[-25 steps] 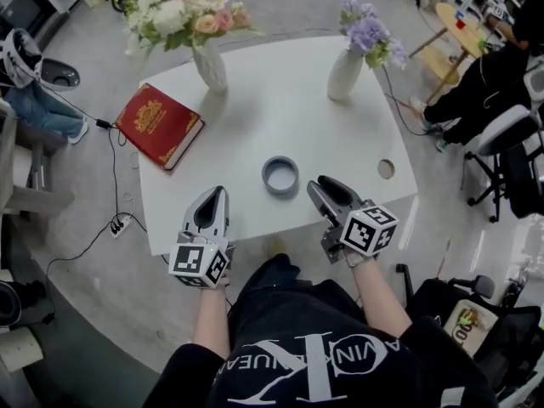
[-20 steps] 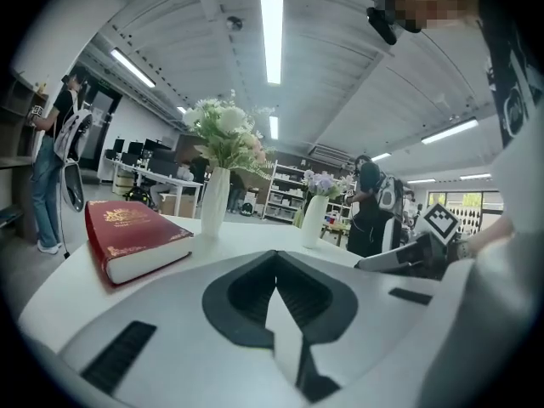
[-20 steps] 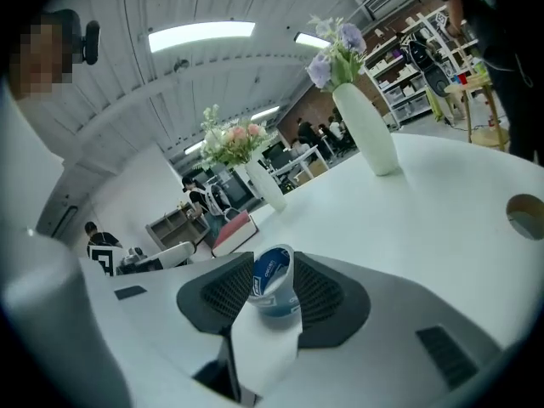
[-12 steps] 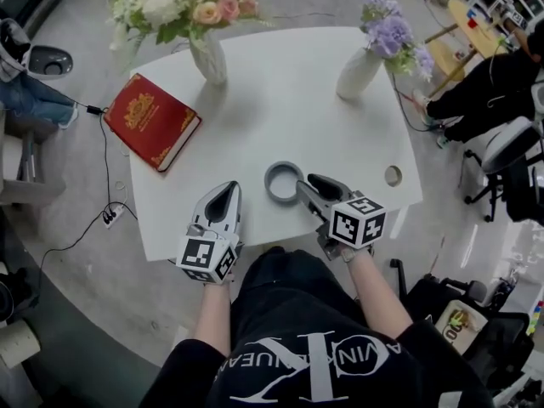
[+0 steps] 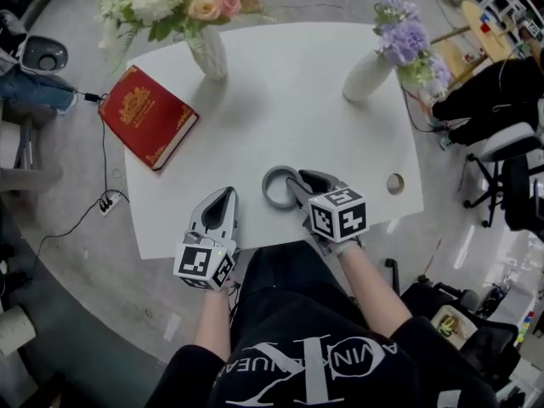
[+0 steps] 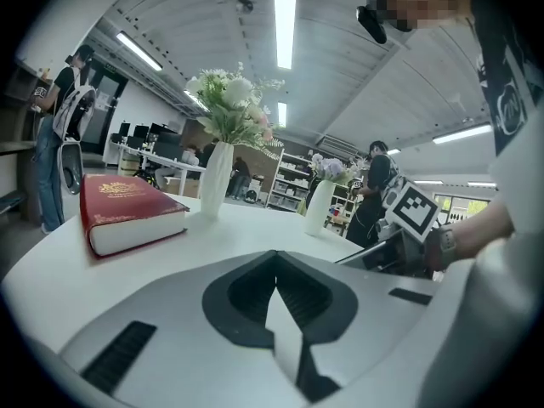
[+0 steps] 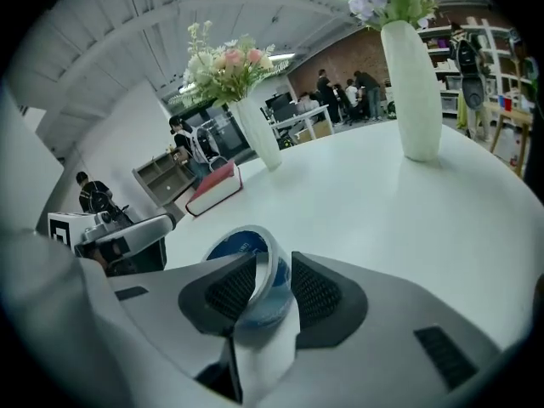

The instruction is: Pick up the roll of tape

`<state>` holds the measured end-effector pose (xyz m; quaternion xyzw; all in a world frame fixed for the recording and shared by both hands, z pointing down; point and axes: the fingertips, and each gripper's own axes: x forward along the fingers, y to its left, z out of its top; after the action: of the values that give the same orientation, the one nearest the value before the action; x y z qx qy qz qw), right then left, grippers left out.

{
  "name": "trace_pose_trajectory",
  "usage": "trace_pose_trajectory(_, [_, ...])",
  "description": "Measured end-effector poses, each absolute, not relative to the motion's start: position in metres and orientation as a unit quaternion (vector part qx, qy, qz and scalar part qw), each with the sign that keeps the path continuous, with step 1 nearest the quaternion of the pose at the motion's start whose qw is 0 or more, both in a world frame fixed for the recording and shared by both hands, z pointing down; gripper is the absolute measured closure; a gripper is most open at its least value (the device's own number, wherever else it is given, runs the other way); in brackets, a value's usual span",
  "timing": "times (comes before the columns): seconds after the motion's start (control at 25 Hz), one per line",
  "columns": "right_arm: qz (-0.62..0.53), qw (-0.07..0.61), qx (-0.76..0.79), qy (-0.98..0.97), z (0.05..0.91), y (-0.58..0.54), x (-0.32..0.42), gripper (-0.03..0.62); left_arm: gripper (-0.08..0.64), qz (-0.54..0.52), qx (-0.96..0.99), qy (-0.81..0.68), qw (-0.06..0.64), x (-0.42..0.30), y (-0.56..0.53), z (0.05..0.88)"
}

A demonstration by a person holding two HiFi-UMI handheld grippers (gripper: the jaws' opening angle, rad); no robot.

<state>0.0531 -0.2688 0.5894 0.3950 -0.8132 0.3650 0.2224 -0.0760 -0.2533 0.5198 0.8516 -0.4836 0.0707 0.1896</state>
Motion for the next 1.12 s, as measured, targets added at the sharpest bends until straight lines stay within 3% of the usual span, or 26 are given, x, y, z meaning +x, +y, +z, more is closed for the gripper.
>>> trace_pose_trajectory(0.24, [0.33, 0.289, 0.377, -0.816, 0.594, -0.273, 0.048, 0.462, 0.558, 0.066, 0.846, -0.491, 0.197, -0.075, -0.253, 0.525])
trace_pose_trajectory(0.68, [0.31, 0.309, 0.379, -0.816, 0.595, -0.279, 0.048, 0.515, 0.558, 0.07, 0.833, -0.511, 0.201, -0.089, -0.247, 0.529])
trace_pose_trajectory(1.12, [0.312, 0.239, 0.421, -0.817, 0.569, -0.293, 0.073, 0.526, 0.558, 0.059, 0.834, -0.515, 0.188, -0.093, -0.254, 0.516])
